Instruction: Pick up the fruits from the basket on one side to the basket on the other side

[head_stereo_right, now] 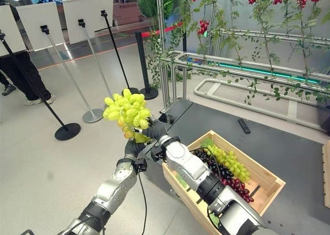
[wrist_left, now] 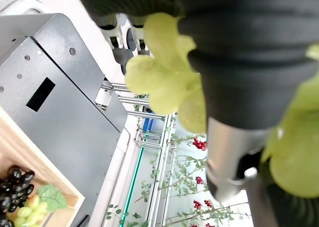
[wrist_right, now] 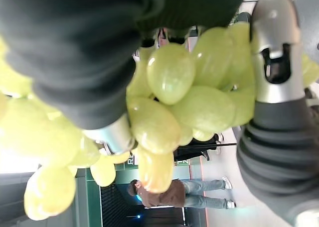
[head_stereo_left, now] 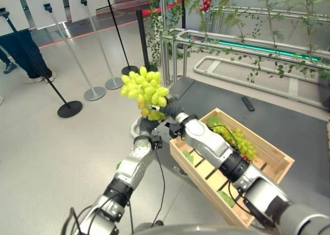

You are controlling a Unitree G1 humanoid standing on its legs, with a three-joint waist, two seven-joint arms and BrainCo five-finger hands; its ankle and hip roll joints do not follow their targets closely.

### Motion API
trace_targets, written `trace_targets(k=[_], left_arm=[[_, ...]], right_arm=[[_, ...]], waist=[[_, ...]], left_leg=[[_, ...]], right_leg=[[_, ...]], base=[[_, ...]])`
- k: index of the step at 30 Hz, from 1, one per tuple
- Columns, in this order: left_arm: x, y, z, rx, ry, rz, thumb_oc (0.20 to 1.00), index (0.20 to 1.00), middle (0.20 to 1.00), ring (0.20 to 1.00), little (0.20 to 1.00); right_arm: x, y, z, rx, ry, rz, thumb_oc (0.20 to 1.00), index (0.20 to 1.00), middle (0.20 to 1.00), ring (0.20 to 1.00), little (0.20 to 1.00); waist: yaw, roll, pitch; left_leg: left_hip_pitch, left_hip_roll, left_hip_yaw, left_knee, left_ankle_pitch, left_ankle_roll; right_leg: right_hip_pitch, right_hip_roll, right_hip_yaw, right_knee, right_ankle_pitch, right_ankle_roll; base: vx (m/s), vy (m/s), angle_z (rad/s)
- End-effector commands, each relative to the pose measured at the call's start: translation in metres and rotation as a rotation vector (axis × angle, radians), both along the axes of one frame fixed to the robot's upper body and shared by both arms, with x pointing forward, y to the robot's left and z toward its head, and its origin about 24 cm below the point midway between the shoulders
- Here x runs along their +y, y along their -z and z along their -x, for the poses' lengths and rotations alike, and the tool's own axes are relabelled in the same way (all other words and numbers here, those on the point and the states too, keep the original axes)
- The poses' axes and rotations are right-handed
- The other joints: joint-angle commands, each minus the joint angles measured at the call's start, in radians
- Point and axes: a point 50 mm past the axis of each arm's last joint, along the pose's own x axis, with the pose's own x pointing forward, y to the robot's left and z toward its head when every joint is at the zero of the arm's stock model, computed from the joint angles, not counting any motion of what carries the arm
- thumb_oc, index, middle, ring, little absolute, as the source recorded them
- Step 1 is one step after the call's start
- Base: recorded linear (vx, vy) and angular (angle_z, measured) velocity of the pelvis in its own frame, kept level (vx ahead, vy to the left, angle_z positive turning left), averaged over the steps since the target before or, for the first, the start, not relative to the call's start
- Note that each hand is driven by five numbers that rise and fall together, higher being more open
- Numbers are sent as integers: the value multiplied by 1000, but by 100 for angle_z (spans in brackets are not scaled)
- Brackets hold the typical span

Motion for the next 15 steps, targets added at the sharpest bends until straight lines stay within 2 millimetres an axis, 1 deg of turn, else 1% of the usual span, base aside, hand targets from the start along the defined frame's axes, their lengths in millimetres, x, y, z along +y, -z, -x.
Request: trace_targets(k=[1, 5, 6, 9, 10, 11, 13, 15], left_arm=[[-3, -84, -30, -349, -31, 86, 1000, 1000, 1000, 1000, 1000], [2, -88, -29, -376, -53, 82, 1000, 1000, 1000, 1000, 1000], [7, -91, -28, -393, -65, 70, 1000, 1000, 1000, 1000, 1000], [10, -92, -26, -407, -74, 46, 1000, 1000, 1000, 1000, 1000], [16, -94, -26, -424, -93, -5, 1000, 1000, 1000, 1000, 1000], [16, -94, -26, -424, -93, -6, 1000, 1000, 1000, 1000, 1000], [23, -94, -25, -437, -115, -94, 1000, 1000, 1000, 1000, 1000], [25, -94, -25, -440, -121, -114, 1000, 1000, 1000, 1000, 1000]], right_arm=[[31, -41, 19, -91, -159, -202, 200, 200, 200, 200, 200], [28, -43, 21, -98, -169, -220, 200, 200, 200, 200, 200], [25, -41, 21, -94, -164, -228, 200, 200, 200, 200, 200], [22, -39, 22, -87, -155, -232, 200, 200, 200, 200, 200], [19, -37, 21, -86, -148, -223, 200, 200, 200, 200, 200], [19, -37, 21, -86, -148, -223, 200, 200, 200, 200, 200], [16, -35, 22, -91, -151, -210, 200, 200, 200, 200, 200], [15, -33, 23, -86, -152, -208, 200, 200, 200, 200, 200]], waist=[[11, -38, -12], [8, -38, -12], [6, -37, -13], [3, -34, -14], [3, -34, -15], [2, -34, -15], [1, -33, -17], [1, -32, -18]], left_leg=[[-7, 2, -4, 67, -155, -6], [-9, 3, 0, 70, -155, -7], [-9, 5, 0, 69, -156, -6], [-9, 5, 1, 69, -156, -7], [-8, 6, 2, 68, -157, -7], [-8, 6, 2, 68, -157, -7], [-6, 7, 3, 68, -159, -7], [-5, 6, 4, 68, -159, -8]], right_leg=[[1, -50, 5, -56, 41, 31], [-3, -50, 6, -53, 41, 31], [-4, -51, 7, -51, 40, 31], [-5, -52, 9, -50, 40, 31], [-3, -52, 10, -52, 40, 31], [-3, -52, 10, -52, 40, 31], [-3, -53, 9, -51, 38, 32], [-1, -53, 8, -52, 38, 31]], base=[[0, 0, 0], [0, 0, 0], [0, 0, 0], [0, 0, 0], [0, 0, 0], [0, 0, 0], [0, 0, 0], [0, 0, 0]])
